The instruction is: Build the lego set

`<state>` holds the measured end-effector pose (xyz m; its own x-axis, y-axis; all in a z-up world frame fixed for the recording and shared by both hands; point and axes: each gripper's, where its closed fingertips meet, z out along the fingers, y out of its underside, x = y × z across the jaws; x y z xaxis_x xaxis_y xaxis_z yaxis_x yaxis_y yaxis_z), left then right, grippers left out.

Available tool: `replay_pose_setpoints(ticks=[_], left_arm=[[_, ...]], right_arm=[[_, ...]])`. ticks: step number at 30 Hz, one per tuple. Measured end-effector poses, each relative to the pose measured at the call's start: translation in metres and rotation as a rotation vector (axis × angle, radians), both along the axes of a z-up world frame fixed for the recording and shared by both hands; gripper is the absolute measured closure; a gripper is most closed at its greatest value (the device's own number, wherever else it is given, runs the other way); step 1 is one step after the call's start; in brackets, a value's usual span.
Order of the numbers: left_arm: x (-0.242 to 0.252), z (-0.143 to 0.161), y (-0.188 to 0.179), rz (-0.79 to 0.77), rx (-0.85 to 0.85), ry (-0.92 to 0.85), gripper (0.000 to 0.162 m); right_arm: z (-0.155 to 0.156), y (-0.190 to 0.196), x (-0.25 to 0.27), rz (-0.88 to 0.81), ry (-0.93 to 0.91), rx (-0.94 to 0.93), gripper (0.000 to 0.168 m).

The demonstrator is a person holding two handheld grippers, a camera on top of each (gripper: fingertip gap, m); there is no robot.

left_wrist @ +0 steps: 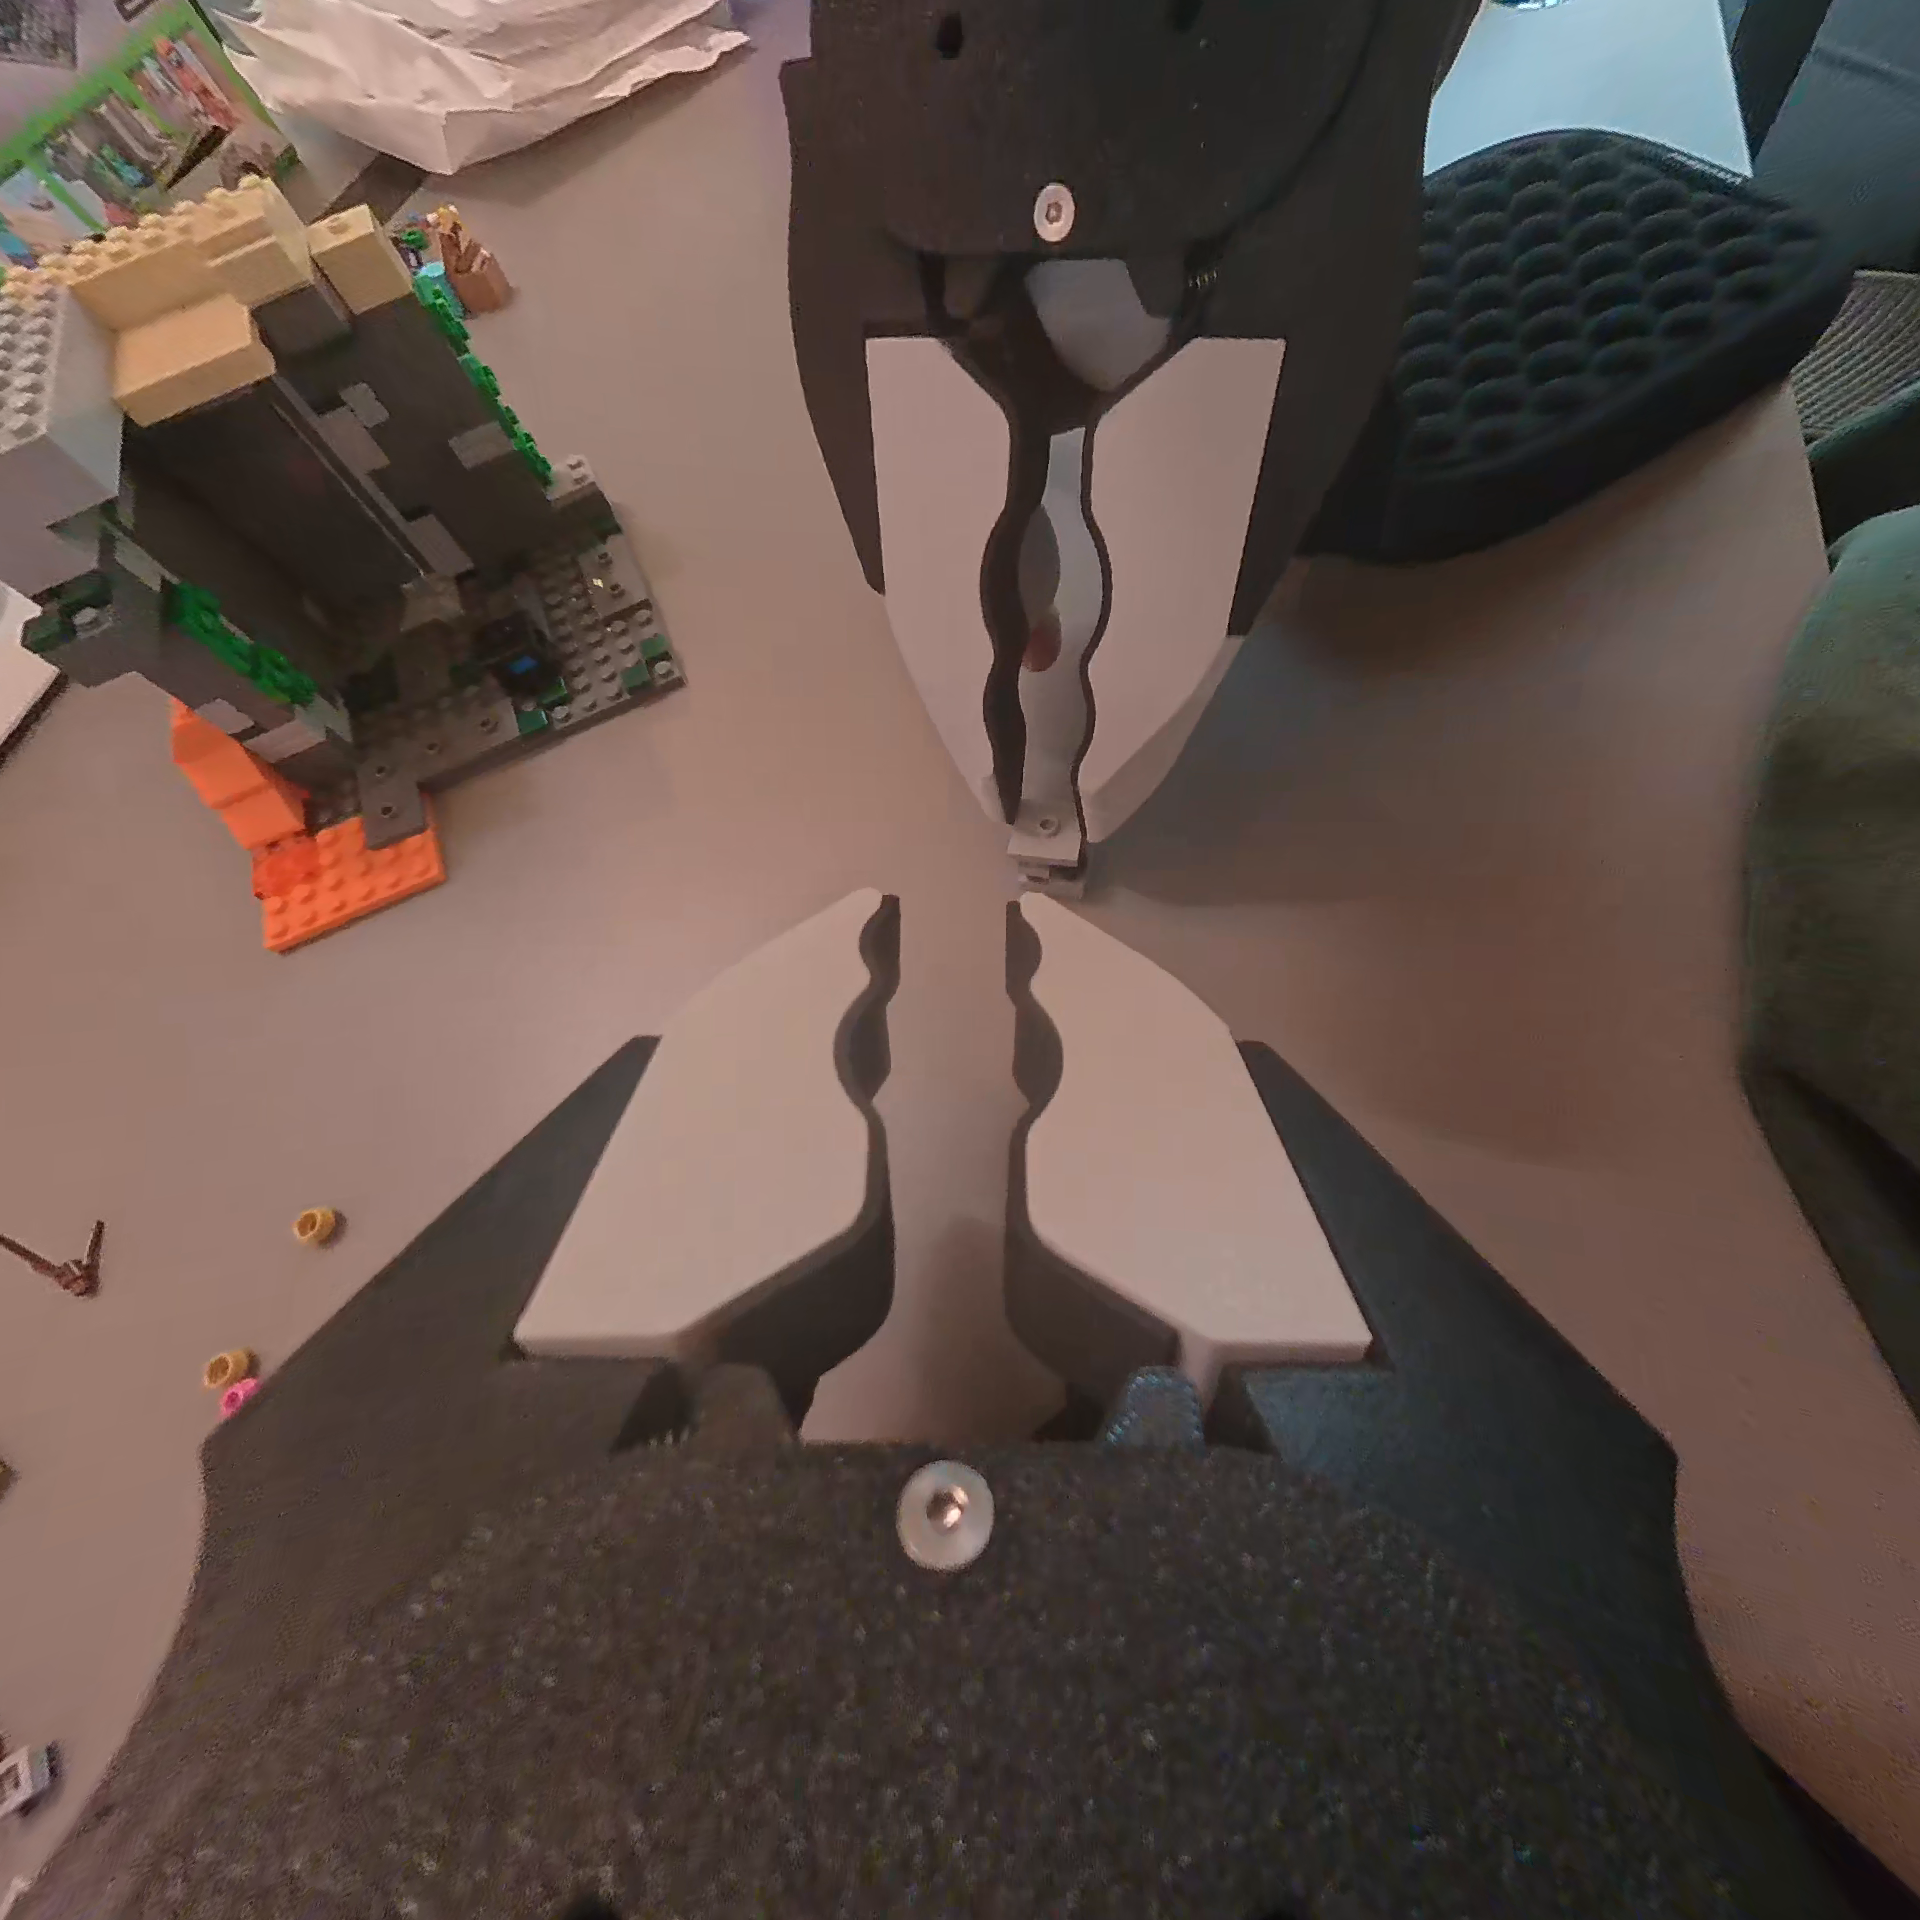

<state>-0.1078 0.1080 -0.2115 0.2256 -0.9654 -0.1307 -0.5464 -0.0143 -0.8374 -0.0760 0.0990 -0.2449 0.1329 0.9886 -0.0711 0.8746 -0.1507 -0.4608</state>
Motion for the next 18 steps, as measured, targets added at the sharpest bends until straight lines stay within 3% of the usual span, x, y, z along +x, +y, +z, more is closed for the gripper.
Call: replay_pose_setpoints(ticks=[18], left_arm=[[0.0004, -0.0019, -0.0002, 0.0, 0.0, 0.011, 0.143]], right_arm=[[0.0004, -0.0047, -0.0024, 0.038, -0.003, 0.004, 0.151]])
